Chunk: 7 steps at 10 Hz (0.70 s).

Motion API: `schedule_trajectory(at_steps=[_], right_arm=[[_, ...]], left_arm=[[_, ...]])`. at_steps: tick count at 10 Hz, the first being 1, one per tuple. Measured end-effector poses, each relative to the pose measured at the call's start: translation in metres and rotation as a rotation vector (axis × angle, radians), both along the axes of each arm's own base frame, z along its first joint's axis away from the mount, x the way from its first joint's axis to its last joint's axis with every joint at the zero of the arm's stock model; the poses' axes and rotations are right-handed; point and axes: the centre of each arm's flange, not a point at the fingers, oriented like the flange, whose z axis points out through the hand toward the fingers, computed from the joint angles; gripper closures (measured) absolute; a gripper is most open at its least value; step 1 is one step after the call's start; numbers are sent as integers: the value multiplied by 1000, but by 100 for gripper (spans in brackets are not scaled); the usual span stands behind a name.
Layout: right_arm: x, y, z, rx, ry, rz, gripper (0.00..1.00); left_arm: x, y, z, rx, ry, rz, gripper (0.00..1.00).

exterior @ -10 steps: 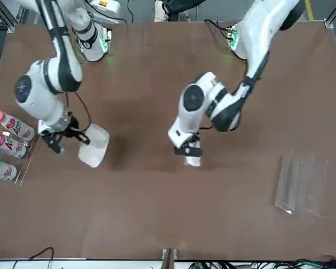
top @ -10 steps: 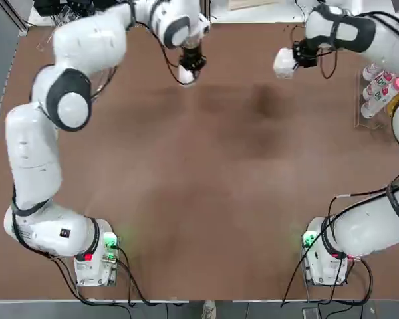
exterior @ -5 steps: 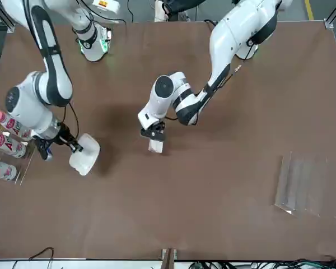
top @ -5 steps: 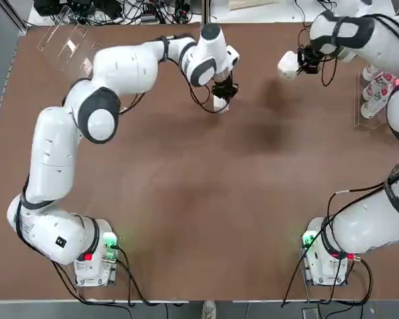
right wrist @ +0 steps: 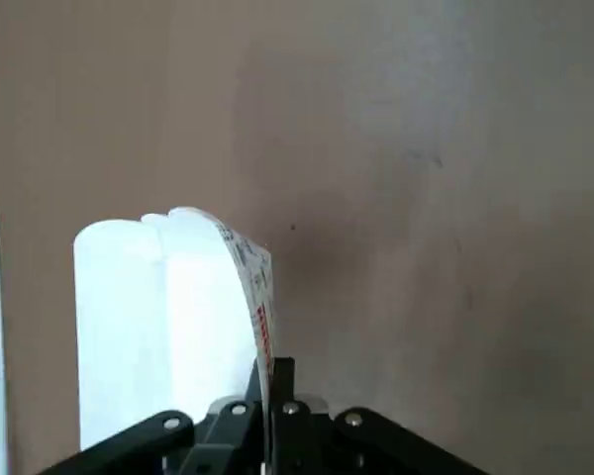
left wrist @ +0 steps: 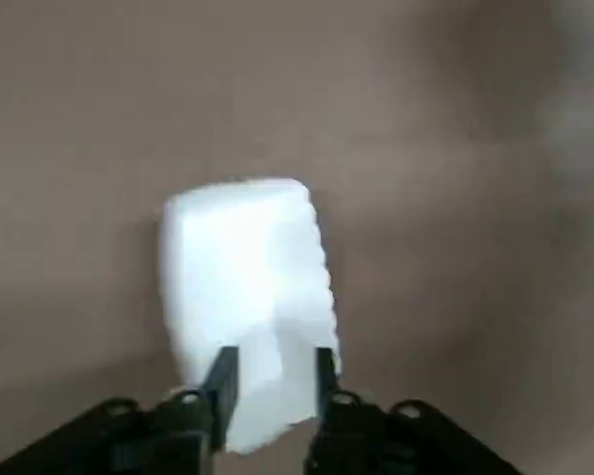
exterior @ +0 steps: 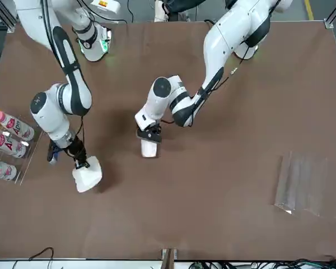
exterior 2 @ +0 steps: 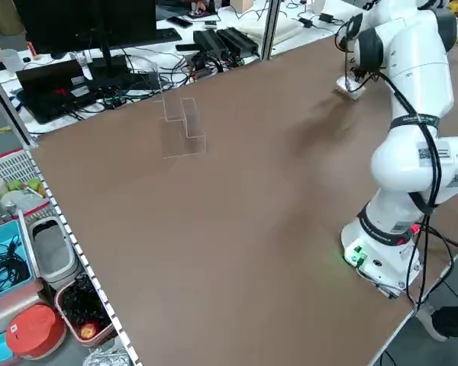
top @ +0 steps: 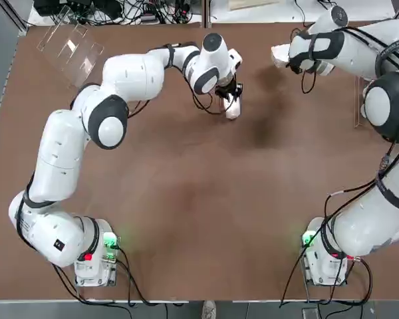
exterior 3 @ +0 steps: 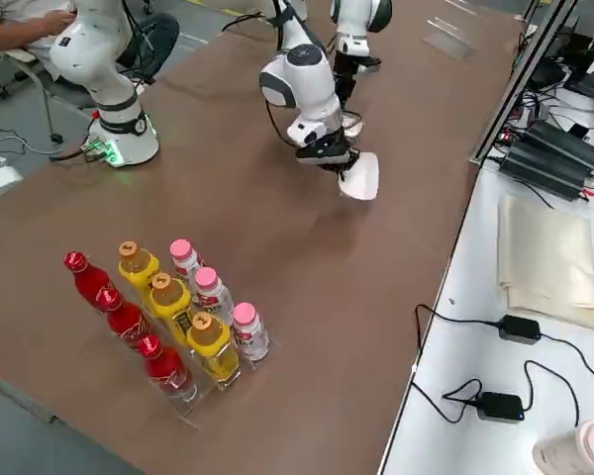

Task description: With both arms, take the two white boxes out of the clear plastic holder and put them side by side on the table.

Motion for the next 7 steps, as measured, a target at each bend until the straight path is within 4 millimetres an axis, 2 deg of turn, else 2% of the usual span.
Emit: schedule_trajectory(at_steps=[1,2,3,4,6,7], right_arm=[[2,6,-7,27,10,-89,98],[2,19,-15,47,17,-150,98],[-1,34,-28,59,27,-192,98],[-4,45,-41,63,39,-222,98],[-7,52,-67,53,18,-264,98],[-8,52,-79,46,15,-278,98]], left_arm=[[10,4,12,-22,-3,26,38],[27,15,34,-47,3,70,25],[50,39,65,-37,8,116,10],[70,67,99,-4,5,157,0],[112,138,159,56,-16,256,0],[129,180,181,103,-5,308,0]])
